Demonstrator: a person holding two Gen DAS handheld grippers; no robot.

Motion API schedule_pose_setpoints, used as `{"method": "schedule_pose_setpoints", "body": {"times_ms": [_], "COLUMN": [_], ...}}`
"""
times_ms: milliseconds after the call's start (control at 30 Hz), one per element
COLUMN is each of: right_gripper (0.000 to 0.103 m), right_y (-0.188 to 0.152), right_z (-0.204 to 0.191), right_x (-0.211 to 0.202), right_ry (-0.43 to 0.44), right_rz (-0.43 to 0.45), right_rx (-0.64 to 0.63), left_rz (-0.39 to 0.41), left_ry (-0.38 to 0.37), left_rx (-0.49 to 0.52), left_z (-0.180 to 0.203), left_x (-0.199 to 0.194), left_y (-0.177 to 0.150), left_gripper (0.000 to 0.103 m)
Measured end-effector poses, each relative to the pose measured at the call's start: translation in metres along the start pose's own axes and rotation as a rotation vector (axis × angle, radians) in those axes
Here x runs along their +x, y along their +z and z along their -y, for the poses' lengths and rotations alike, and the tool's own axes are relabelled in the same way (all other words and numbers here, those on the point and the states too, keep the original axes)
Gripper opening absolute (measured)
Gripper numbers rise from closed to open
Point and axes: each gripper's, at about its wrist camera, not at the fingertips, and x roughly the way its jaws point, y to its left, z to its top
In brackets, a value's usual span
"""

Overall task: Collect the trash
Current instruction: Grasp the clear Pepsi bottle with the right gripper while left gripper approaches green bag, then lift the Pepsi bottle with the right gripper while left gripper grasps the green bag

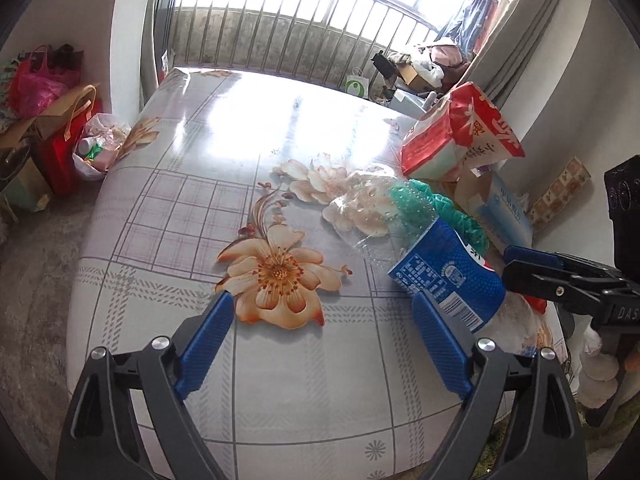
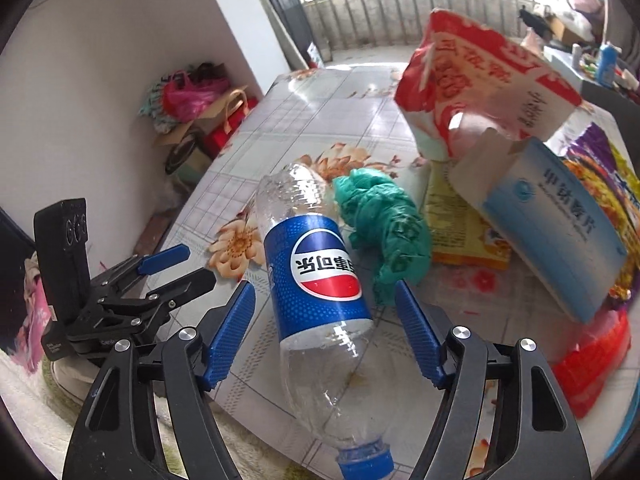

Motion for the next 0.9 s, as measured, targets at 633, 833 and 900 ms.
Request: {"method": "schedule_pose_setpoints", "body": {"times_ms": [633, 833, 900], "right_gripper": [0.057, 0.057, 0.057], "right_y": [-0.005, -0.022, -0.033], "right_z": [0.0, 0.016, 0.026], "right_x": [0.028, -0.015, -0.034], "right_ry": [0.024, 0.045, 0.039], "right_rz": [-0.119, -0.043, -0.01], "right_rx": [-0.06, 0.014, 0.061], "left_rz": [-0.069, -0.052, -0.052], "left_ry": [-0.124, -0.143, -0.151], "left_rx": [0.008, 0.047, 0.057], "left_z": [0.009, 0.027, 0.034], "left_x": [0.022, 0.014, 0.015], "left_y": [0.003, 0.011, 0.015], "left_gripper": [0.033, 0.032, 0.032]}}
